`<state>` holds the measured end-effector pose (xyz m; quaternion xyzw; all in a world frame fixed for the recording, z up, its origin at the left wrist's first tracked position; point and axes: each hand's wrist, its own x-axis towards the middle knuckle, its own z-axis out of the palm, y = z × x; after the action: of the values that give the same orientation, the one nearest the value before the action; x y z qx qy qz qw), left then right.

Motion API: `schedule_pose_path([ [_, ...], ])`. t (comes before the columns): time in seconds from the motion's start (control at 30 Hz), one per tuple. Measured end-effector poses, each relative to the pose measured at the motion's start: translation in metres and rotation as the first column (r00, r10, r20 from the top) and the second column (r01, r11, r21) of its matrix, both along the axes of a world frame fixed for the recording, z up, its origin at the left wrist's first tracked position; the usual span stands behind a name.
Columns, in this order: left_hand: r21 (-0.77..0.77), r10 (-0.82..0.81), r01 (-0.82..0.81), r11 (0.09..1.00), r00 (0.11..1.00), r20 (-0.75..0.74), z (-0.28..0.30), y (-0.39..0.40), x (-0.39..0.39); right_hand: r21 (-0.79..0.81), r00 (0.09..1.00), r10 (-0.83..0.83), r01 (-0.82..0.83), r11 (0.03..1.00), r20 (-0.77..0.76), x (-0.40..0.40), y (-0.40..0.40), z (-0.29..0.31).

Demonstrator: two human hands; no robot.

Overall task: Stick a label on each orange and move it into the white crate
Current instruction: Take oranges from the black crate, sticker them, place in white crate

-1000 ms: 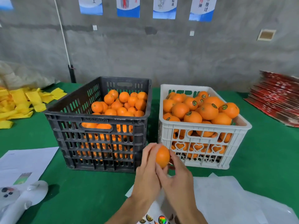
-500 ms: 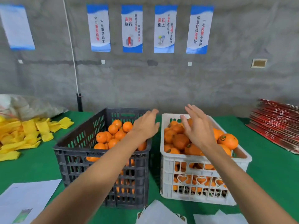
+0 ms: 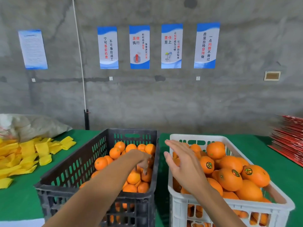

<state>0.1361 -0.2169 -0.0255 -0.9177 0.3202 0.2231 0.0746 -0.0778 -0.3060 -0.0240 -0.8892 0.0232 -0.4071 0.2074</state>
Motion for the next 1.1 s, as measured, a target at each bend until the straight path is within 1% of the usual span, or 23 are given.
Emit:
schedule_pose_path([
  [0.1, -0.078, -0.031, 0.036, 0.996, 0.997, 0.068, -0.006, -0.015, 0.011, 0.035, 1.000, 0.005, -0.005, 0.999, 0.016, 0.010, -0.004, -0.003],
  [0.2, -0.069, -0.036, 0.041, 0.997, 0.996, 0.084, -0.008, -0.020, 0.018, 0.047, 1.000, 0.016, -0.016, 0.999, -0.006, 0.020, -0.005, -0.009],
  [0.27, -0.092, -0.045, 0.053, 0.994, 0.995, 0.089, -0.011, -0.021, 0.025, 0.064, 1.000, 0.020, -0.019, 0.998, -0.015, 0.023, -0.003, -0.013],
  [0.43, -0.173, -0.083, 0.118, 0.978, 0.977, 0.198, -0.023, -0.024, 0.037, 0.108, 1.000, 0.023, -0.022, 0.994, -0.007, 0.021, -0.002, -0.017],
  [0.53, -0.161, -0.127, 0.168, 0.973, 0.962, 0.240, -0.029, -0.019, 0.038, 0.106, 1.000, 0.012, -0.012, 0.994, 0.000, 0.014, 0.001, -0.011],
  [0.6, -0.166, -0.156, 0.204, 0.965, 0.953, 0.260, -0.019, -0.011, 0.037, 0.107, 1.000, 0.000, -0.001, 0.994, 0.002, 0.007, 0.003, -0.005],
  [0.7, -0.346, -0.072, 0.179, 0.921, 0.951, 0.301, 0.014, 0.012, 0.025, 0.111, 1.000, -0.002, 0.001, 0.994, 0.008, -0.002, 0.006, 0.003],
  [0.73, -0.422, -0.039, 0.179, 0.889, 0.947, 0.320, 0.025, 0.022, 0.020, 0.125, 1.000, 0.001, -0.004, 0.992, 0.023, -0.004, 0.008, 0.005],
  [0.77, -0.513, -0.013, 0.193, 0.836, 0.943, 0.333, 0.035, 0.033, 0.011, 0.143, 0.999, 0.005, -0.013, 0.990, 0.051, -0.007, 0.012, 0.008],
  [0.8, -0.612, 0.000, 0.228, 0.757, 0.937, 0.350, 0.043, 0.044, 0.000, 0.168, 0.997, 0.010, -0.023, 0.985, 0.083, -0.009, 0.017, 0.009],
  [0.87, -0.767, 0.002, 0.323, 0.554, 0.921, 0.390, 0.052, 0.066, -0.034, 0.236, 0.992, 0.026, -0.055, 0.970, 0.122, -0.013, 0.034, 0.011],
  [0.93, -0.847, -0.018, 0.403, 0.346, 0.906, 0.424, 0.048, 0.086, -0.078, 0.295, 0.985, 0.066, -0.112, 0.949, 0.163, -0.017, 0.052, 0.010],
  [0.97, -0.870, -0.028, 0.420, 0.259, 0.903, 0.428, 0.041, 0.093, -0.101, 0.316, 0.978, 0.080, -0.140, 0.938, 0.195, -0.021, 0.061, 0.009],
  [1.03, -0.903, -0.067, 0.416, 0.112, 0.909, 0.411, 0.021, 0.103, -0.141, 0.356, 0.966, 0.071, -0.159, 0.921, 0.247, -0.032, 0.076, 0.003],
  [1.1, -0.931, -0.117, 0.366, -0.009, 0.924, 0.365, -0.002, 0.106, -0.171, 0.377, 0.954, 0.029, -0.145, 0.915, 0.297, -0.048, 0.087, -0.006],
])
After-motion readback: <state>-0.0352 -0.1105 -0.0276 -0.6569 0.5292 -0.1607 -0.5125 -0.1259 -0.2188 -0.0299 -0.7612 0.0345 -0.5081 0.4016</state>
